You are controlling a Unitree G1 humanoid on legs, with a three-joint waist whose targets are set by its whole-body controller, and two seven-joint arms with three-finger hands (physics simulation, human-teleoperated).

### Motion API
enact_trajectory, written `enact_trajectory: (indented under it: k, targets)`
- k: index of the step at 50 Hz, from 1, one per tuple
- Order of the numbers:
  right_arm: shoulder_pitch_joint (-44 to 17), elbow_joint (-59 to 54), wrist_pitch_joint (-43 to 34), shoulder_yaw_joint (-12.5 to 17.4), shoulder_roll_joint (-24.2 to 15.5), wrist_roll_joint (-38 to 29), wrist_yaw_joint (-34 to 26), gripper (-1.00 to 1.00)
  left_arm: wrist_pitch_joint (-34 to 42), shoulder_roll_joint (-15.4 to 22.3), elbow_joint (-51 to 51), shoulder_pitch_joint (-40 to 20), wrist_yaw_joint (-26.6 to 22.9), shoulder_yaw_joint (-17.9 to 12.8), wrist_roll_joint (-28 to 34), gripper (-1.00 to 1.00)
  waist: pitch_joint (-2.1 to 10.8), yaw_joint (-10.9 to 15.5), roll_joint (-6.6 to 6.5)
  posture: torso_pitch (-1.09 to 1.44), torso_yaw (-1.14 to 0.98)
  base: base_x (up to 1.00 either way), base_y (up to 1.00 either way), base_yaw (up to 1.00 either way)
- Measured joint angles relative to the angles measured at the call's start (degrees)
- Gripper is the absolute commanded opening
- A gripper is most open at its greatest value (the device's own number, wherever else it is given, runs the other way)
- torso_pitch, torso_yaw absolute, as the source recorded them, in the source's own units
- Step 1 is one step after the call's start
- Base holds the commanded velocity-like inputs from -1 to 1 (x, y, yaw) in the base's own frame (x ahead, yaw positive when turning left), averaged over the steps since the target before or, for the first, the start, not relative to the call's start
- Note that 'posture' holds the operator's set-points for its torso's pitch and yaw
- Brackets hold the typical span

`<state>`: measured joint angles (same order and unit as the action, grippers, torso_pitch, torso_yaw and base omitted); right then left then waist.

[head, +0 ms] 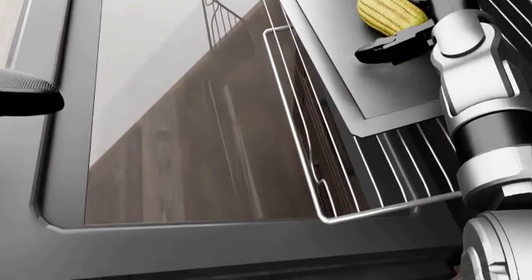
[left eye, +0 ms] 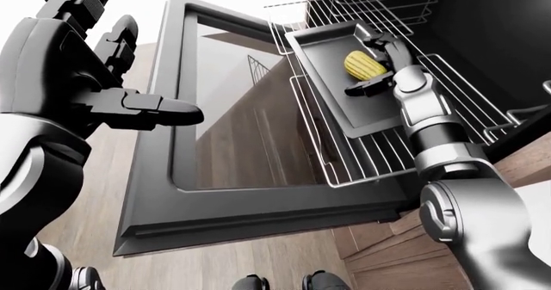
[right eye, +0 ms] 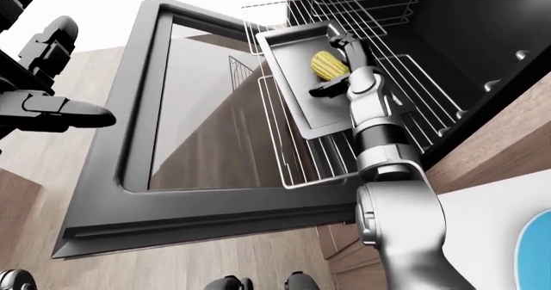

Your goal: Pick the corn from the oven and place it on the plate on the counter.

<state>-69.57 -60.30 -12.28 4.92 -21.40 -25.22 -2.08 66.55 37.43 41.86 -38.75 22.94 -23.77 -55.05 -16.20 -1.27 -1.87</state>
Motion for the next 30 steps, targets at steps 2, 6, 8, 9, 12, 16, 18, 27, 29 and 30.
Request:
enact_trajectory:
  k: [2, 6, 8, 9, 12, 16, 18, 27, 29, 30]
  targets:
    - [-0.25, -0.38, 0.63, -0.27, -0.18, -0.58, 1.45, 0.07, -0.17, 0.53, -0.28, 0.15, 0.23, -0.40, -0.63, 1.00, -0.19, 0.03, 0.10, 0.55, 0.00, 0.00, 0.00, 0.00]
    - [-0.08, -1.00, 3.04, -0.83, -0.42, -2.04, 4.37, -0.13, -0.39, 1.49, -0.48, 0.36, 1.20, -0.78, -2.19, 1.00, -0.24, 0.17, 0.29, 0.57, 0.00, 0.00, 0.00, 0.00]
    - [-0.04, -1.06, 4.10, -1.63, -0.36, -3.19, 5.52, -0.25, -0.57, 1.94, -0.48, 0.51, 1.69, -0.80, -3.01, 1.00, -0.12, 0.25, 0.35, 0.58, 0.00, 0.00, 0.00, 0.00]
    - [0.16, -1.12, 4.61, -2.44, -0.27, -4.33, 6.17, -0.29, -0.62, 2.19, -0.48, 0.59, 1.93, -0.88, -3.49, 1.00, 0.00, 0.28, 0.42, 0.59, 0.00, 0.00, 0.00, 0.00]
    - [0.65, -1.41, 5.83, -3.54, 0.28, -7.87, 8.27, -0.38, -1.27, 2.88, -0.65, 0.97, 2.42, -0.98, -4.48, 1.00, 0.44, 0.44, 0.53, 0.60, 0.00, 0.00, 0.00, 0.00]
    - [1.42, -0.93, 6.39, -3.70, 0.73, -12.08, 10.17, -1.00, -2.06, 3.51, -0.69, 1.15, 3.12, -0.80, -5.24, 1.00, 0.80, 0.85, 0.56, 0.61, 0.00, 0.00, 0.00, 0.00]
    - [1.45, 0.01, 5.35, -2.94, 0.69, -13.01, 9.63, -1.00, -2.21, 3.78, -0.73, 0.81, 3.52, -0.66, -5.70, 1.00, 0.66, 1.03, 0.53, 0.61, 0.00, 0.00, 0.00, 0.00]
    - [1.10, 10.17, -4.16, -2.81, 0.92, -15.75, 2.49, -1.00, -2.40, 4.90, -0.63, 0.55, 4.65, -0.56, -7.10, 1.00, -1.27, 0.71, -0.31, 0.53, 0.00, 0.00, 0.00, 0.00]
    - [0.70, 12.91, -5.84, -2.58, 1.31, -16.54, 0.90, -1.00, -2.45, 5.10, -0.77, 0.67, 4.80, -0.71, -7.56, 1.00, -1.78, 0.53, -0.55, 0.51, 0.00, 0.00, 0.00, 0.00]
    - [0.43, 14.70, -6.76, -2.46, 1.52, -16.84, -0.04, -1.00, -2.44, 5.26, -0.84, 0.62, 4.94, -0.77, -7.87, 1.00, -2.06, 0.44, -0.66, 0.50, 0.00, 0.00, 0.00, 0.00]
